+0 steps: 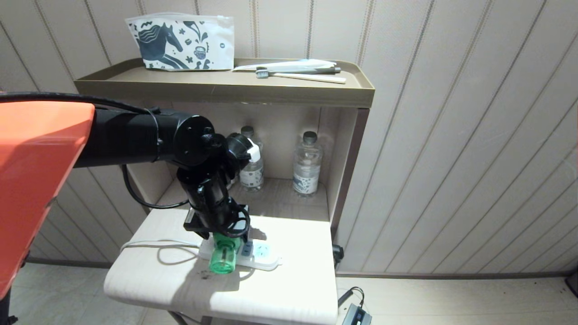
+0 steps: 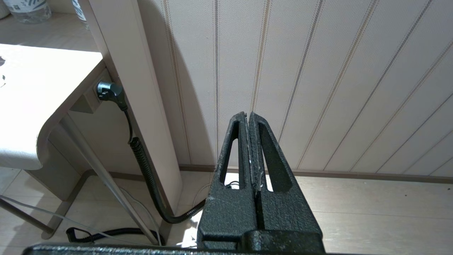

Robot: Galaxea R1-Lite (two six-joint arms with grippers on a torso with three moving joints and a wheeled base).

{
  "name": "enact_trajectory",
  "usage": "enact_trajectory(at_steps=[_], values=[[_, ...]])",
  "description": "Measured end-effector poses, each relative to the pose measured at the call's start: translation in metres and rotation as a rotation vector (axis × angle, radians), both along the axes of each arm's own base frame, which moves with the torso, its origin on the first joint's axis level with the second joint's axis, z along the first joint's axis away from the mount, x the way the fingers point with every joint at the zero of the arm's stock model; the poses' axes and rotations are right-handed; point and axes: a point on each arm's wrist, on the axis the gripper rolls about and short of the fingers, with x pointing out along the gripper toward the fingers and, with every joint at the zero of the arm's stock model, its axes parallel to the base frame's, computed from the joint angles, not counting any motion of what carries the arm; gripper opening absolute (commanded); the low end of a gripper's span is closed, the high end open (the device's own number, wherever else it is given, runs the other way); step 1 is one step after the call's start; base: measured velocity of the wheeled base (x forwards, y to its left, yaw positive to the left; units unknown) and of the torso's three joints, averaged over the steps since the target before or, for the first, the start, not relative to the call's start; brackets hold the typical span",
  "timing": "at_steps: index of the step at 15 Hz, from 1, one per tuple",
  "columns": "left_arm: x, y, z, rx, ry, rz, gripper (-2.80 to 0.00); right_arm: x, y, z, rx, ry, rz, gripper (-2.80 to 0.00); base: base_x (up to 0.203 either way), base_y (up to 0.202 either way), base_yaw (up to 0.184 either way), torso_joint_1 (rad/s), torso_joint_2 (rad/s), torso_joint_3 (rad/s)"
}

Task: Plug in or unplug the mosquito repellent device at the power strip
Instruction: Hold the socket with your right hand and unplug it with your left hand

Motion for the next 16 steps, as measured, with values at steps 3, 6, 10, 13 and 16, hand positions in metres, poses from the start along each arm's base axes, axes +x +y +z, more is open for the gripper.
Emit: enact_trajectory(at_steps=[3,6,10,13,16], values=[[-0.002,-0.003,-0.001,0.014,-0.002,-0.007,-2.80,0.000,0.000,0.000,0.000,0.000,0.000,-2.80,0.000,0.000,0.000,0.000,0.00,0.000],[-0.006,-0.007,-0.003,0.026,0.007,-0.019,-2.80,0.000,0.000,0.000,0.000,0.000,0.000,-2.80,0.000,0.000,0.000,0.000,0.00,0.000],[-0.010,-0.007,-0.002,0.030,0.020,-0.017,-2.80,0.000,0.000,0.000,-0.011,-0.001,0.002,-2.80,0.000,0.000,0.000,0.000,0.00,0.000],[-0.010,-0.006,-0.002,0.029,0.022,-0.016,-2.80,-0.001,0.000,0.004,-0.015,-0.008,0.009,-2.80,0.000,0.000,0.000,0.000,0.00,0.000],[-0.014,-0.009,-0.002,0.035,0.024,-0.028,-2.80,-0.016,0.001,0.039,-0.003,-0.094,0.060,-2.80,0.000,0.000,0.000,0.000,0.00,0.000]])
